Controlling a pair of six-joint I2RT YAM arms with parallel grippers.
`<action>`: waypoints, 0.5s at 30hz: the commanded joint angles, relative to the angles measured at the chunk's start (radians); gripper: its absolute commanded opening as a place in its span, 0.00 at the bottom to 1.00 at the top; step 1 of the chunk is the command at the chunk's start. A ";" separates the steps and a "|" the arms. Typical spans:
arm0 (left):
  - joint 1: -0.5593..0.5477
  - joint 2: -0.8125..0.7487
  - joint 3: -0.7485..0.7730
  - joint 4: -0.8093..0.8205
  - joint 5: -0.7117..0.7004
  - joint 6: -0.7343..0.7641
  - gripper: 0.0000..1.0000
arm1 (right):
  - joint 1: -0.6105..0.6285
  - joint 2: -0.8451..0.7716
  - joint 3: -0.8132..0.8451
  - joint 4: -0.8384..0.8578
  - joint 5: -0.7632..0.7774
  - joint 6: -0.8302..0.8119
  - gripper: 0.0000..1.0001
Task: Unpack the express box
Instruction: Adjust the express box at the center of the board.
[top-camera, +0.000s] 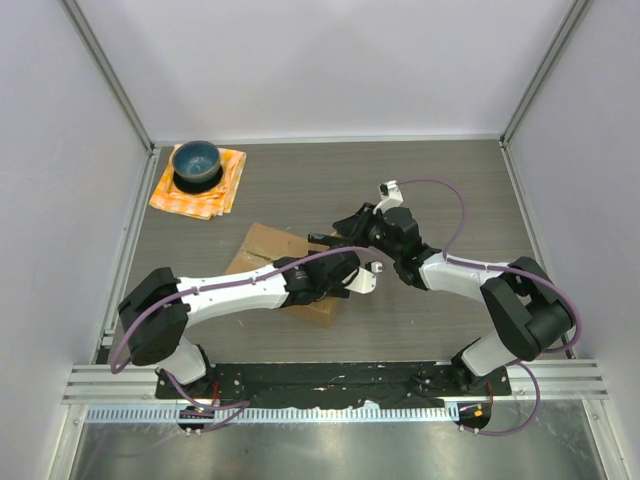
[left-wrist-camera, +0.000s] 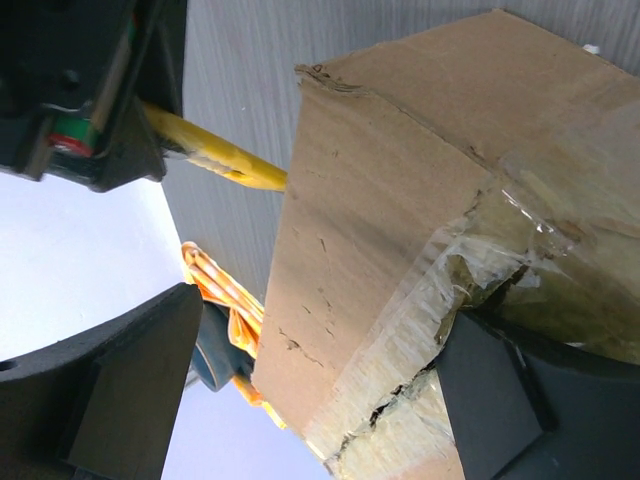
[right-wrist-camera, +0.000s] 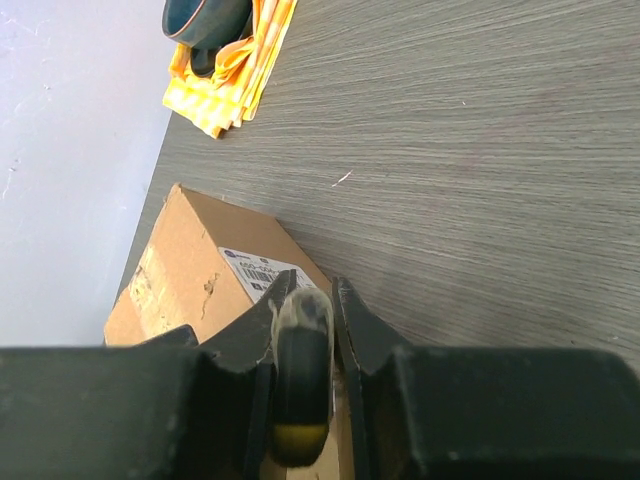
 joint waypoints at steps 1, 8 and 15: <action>0.012 -0.002 0.065 0.056 -0.089 -0.007 0.96 | 0.019 0.007 0.011 -0.021 -0.067 0.002 0.01; 0.012 -0.008 0.133 -0.024 -0.100 -0.057 0.74 | 0.019 -0.001 0.019 -0.036 -0.056 -0.013 0.01; 0.014 -0.007 0.066 0.000 -0.131 -0.072 0.52 | -0.010 -0.086 0.041 -0.128 0.004 -0.062 0.01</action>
